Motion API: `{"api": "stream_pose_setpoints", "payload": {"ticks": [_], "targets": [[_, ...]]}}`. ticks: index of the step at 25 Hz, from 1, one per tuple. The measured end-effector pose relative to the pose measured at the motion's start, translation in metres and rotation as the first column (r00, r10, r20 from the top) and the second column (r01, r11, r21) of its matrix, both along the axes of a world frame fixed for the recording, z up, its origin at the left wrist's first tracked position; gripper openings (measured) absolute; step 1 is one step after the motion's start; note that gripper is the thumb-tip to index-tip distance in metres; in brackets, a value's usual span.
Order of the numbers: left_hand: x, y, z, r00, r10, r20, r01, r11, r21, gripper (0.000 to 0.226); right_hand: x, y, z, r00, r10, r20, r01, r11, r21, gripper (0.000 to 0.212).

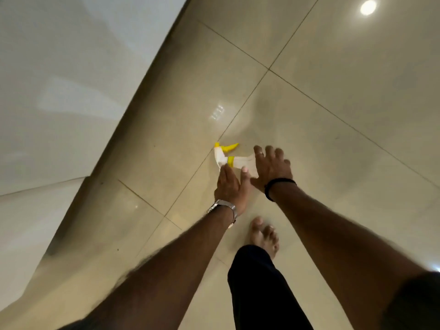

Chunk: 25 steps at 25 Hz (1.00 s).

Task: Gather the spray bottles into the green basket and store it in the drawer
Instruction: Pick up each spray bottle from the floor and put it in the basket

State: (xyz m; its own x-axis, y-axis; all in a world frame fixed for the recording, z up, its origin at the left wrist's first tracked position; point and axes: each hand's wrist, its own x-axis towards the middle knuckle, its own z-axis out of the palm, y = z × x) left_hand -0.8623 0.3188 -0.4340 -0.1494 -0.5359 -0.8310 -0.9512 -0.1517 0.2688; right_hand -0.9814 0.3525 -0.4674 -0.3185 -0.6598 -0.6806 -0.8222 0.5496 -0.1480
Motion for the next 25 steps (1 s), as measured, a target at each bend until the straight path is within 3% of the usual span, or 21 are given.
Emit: {"api": "stream_pose_setpoints", "payload": {"ticks": [4,8,11,14,17,22,25], "targets": [[0.004,0.032,0.061,0.917,0.389,0.084,-0.395,0.865,0.308,0.080,0.027,0.056,0.081,0.934,-0.289,0.209,0.278,0.957,0.081,0.088],[0.022,0.051,0.149,0.787,0.617,0.006,-0.586,0.745,0.318,0.059,0.060,0.073,0.177,0.870,-0.347,0.351,0.366,0.930,0.011,0.084],[0.053,0.046,0.212,0.639,0.764,-0.089,-0.716,0.633,0.295,0.039,0.089,0.071,0.243,0.871,-0.269,0.412,0.323,0.944,-0.067,0.083],[0.087,0.030,0.256,0.613,0.763,-0.206,-0.723,0.647,0.242,0.036,0.117,0.053,0.286,0.855,-0.291,0.429,0.366,0.925,-0.103,0.082],[0.136,0.006,0.293,0.598,0.731,-0.330,-0.732,0.665,0.149,0.039,0.158,0.018,0.320,0.913,-0.129,0.387,0.233,0.944,-0.234,0.078],[0.233,-0.033,0.341,0.622,0.648,-0.439,-0.736,0.675,-0.045,0.044,0.251,-0.042,0.367,0.902,0.013,0.431,0.148,0.929,-0.338,0.077],[0.310,-0.059,0.379,0.619,0.598,-0.509,-0.771,0.586,-0.249,0.038,0.326,-0.084,0.399,0.854,0.137,0.503,0.107,0.898,-0.428,0.072]]}}
